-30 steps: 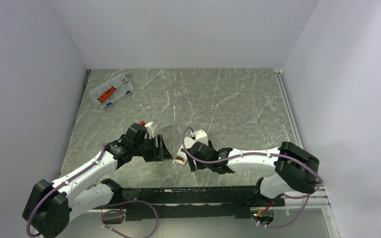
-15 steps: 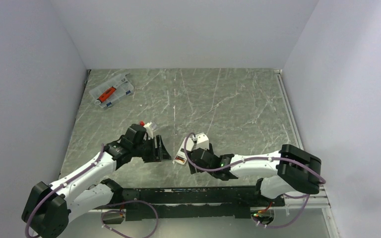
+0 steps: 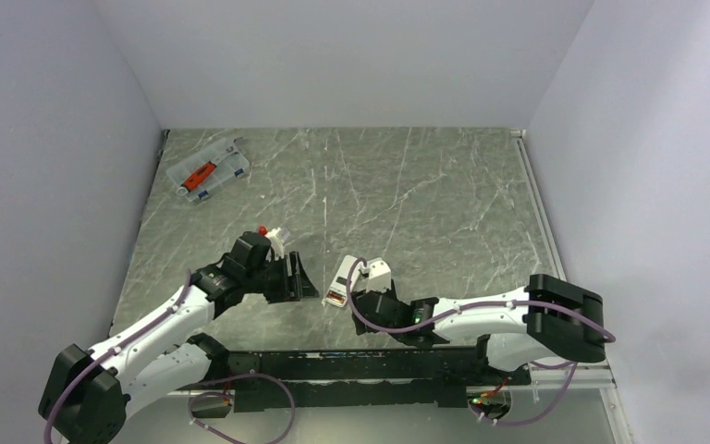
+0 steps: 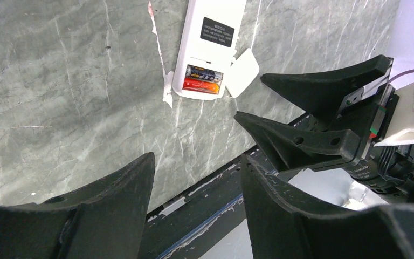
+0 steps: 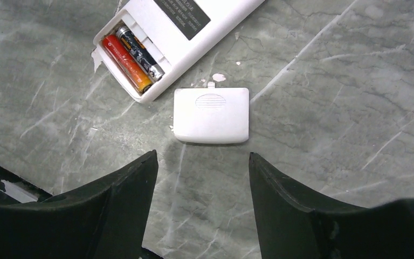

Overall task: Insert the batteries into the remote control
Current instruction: Move the battery cover to the center of the board.

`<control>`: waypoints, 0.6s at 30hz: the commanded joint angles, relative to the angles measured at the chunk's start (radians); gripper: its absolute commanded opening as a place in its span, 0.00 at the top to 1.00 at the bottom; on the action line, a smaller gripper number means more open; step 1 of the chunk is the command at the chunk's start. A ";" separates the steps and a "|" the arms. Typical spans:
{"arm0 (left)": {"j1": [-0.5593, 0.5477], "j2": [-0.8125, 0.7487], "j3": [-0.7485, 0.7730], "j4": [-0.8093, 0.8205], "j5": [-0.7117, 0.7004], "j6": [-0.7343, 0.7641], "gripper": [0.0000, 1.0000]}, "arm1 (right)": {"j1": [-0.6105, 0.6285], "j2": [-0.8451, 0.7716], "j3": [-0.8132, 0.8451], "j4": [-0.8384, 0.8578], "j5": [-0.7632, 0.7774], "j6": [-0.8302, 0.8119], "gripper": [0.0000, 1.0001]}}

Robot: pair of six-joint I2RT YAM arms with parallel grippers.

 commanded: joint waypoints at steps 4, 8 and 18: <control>0.000 -0.027 0.020 -0.009 -0.014 -0.009 0.35 | 0.030 0.094 0.022 -0.137 0.019 0.086 0.30; -0.001 -0.037 0.020 -0.023 -0.016 -0.007 0.35 | 0.030 0.107 0.018 -0.131 0.057 0.079 0.29; -0.001 -0.032 0.012 -0.016 -0.019 -0.009 0.35 | 0.029 0.113 -0.012 -0.062 0.086 0.018 0.29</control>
